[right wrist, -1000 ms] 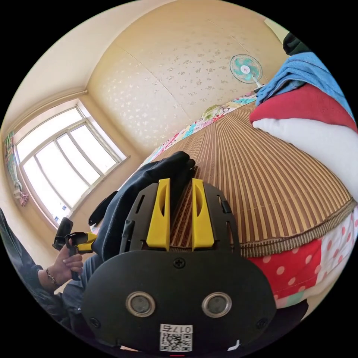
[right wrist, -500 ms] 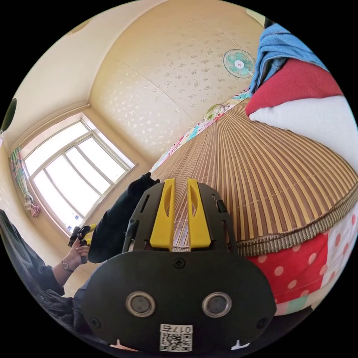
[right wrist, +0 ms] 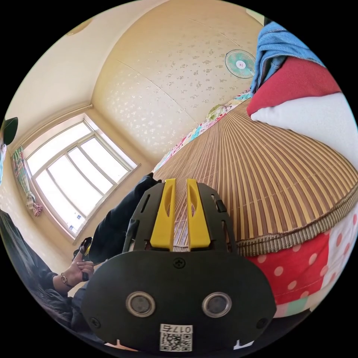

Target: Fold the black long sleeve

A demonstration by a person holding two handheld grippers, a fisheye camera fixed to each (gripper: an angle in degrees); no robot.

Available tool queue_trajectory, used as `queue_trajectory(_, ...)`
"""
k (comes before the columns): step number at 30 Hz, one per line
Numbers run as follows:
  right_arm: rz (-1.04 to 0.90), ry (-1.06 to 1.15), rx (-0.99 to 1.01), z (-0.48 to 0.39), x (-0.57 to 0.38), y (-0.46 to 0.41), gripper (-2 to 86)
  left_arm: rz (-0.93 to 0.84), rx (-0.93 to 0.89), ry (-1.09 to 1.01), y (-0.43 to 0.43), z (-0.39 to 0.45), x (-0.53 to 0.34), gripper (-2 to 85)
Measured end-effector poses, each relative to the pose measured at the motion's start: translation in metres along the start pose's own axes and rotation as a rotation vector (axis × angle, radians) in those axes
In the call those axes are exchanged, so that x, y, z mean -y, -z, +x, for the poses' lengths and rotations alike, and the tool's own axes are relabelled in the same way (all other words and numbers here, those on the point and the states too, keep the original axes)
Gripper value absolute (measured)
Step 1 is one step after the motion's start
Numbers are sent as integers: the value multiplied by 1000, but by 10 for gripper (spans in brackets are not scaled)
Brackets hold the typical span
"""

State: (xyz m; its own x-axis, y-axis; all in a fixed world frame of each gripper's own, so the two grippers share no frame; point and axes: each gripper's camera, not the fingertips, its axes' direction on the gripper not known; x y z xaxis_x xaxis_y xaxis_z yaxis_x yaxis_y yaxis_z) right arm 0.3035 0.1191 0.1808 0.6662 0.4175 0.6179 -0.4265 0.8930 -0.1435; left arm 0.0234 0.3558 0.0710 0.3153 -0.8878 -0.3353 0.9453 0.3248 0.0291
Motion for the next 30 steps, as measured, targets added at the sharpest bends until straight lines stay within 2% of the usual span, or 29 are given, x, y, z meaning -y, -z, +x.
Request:
queue_trajectory(4, 6, 5, 16, 0, -3, 6, 17, 13, -110, 92, 10, -15, 8, 179)
queue_trajectory(7, 4, 10, 31, 1, -5, 10, 15, -16, -94, 130, 26, -18, 13, 114)
queue_trajectory(8, 4, 11, 32, 1, -5, 10, 15, -28, -162, 116, 33, -16, 13, 77)
queue_trajectory(11, 2, 12, 41, 1, -7, 14, 13, -23, -335, 111, 55, -1, 12, 66)
queue_trajectory(13, -8, 16, 68, 2, -9, 16, 9, -45, -373, 45, 71, 24, 18, 65)
queue_trajectory(20, -14, 25, 100, 2, -15, 24, 6, 48, -386, -274, 178, 139, 86, 66)
queue_trajectory(27, -31, 26, 109, -1, -22, 28, 5, 138, -334, -327, 259, 213, 201, 64)
queue_trajectory(30, -33, 23, 103, -4, -25, 29, 5, 253, -317, -288, 316, 229, 247, 63)
